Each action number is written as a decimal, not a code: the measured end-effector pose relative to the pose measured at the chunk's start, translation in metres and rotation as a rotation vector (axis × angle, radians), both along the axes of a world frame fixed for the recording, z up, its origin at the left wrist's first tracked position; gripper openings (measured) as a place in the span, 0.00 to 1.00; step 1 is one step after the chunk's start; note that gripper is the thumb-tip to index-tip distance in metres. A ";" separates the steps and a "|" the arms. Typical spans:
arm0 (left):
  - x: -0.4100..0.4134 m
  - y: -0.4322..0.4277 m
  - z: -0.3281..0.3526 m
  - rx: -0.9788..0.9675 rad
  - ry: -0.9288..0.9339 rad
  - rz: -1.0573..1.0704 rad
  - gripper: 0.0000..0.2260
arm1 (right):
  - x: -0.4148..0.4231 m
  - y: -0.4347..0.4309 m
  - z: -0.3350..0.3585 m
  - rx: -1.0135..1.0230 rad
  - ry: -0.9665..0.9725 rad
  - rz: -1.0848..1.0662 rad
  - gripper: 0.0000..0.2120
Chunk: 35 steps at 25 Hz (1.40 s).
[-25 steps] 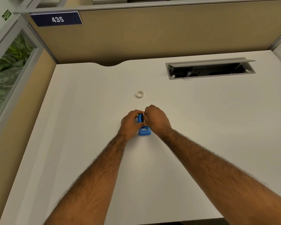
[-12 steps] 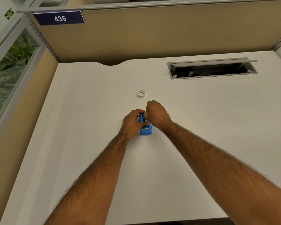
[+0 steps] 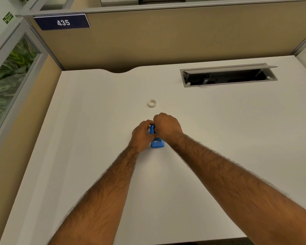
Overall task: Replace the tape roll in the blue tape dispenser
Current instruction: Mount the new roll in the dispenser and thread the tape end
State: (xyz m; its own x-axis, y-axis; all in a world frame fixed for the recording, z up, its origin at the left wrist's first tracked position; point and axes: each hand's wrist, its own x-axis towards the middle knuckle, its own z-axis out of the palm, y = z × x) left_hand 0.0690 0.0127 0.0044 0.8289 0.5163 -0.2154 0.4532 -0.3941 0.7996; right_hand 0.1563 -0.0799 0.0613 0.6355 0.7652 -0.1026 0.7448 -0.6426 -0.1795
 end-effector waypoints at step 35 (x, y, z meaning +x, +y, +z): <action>0.000 -0.002 0.004 0.011 0.007 0.033 0.08 | -0.009 0.018 0.020 -0.116 0.012 -0.034 0.09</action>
